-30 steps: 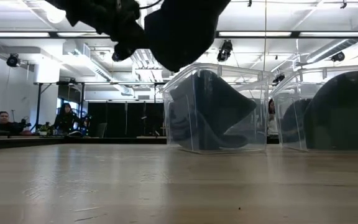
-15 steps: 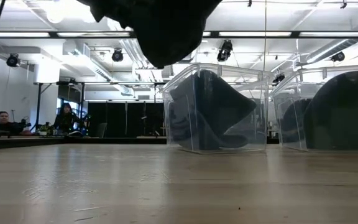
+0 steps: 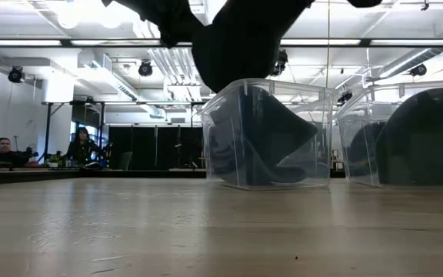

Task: Pick & Place hat
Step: Put the blue cap into the left transparent bin

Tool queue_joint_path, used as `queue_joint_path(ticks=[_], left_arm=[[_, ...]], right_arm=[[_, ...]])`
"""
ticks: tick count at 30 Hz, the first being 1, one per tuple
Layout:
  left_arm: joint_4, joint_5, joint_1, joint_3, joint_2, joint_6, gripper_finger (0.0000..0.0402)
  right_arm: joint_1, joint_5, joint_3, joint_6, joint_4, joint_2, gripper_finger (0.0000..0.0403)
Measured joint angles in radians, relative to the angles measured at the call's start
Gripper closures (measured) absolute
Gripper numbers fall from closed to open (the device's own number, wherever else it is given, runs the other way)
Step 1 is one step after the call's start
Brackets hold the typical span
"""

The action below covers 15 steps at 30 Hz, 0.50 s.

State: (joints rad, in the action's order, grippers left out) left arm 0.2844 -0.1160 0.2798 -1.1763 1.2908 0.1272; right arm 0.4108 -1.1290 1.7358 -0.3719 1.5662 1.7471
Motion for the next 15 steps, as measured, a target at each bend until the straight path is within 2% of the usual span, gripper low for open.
queue_joint_path(ticks=[3, 6, 11, 13, 15], left_arm=[[0.026, 0.025, -0.001, 0.0, -0.014, 0.008, 0.0328], [0.054, 0.031, -0.001, 0.001, -0.018, 0.007, 0.0328], [0.093, 0.032, -0.002, 0.001, -0.021, -0.016, 0.0328], [0.107, 0.032, -0.003, 0.002, -0.021, -0.017, 0.0328], [0.117, 0.032, -0.003, 0.002, -0.021, -0.017, 0.0328]], right_arm=[[-0.013, -0.025, -0.014, 0.01, 0.002, -0.006, 0.039], [-0.054, -0.024, -0.039, 0.091, 0.002, -0.006, 0.039], [-0.15, 0.109, -0.091, 0.236, 0.005, 0.002, 0.039], [-0.184, 0.166, -0.119, 0.246, 0.005, 0.003, 0.039], [-0.198, 0.161, -0.142, 0.228, 0.005, 0.005, 0.039]])
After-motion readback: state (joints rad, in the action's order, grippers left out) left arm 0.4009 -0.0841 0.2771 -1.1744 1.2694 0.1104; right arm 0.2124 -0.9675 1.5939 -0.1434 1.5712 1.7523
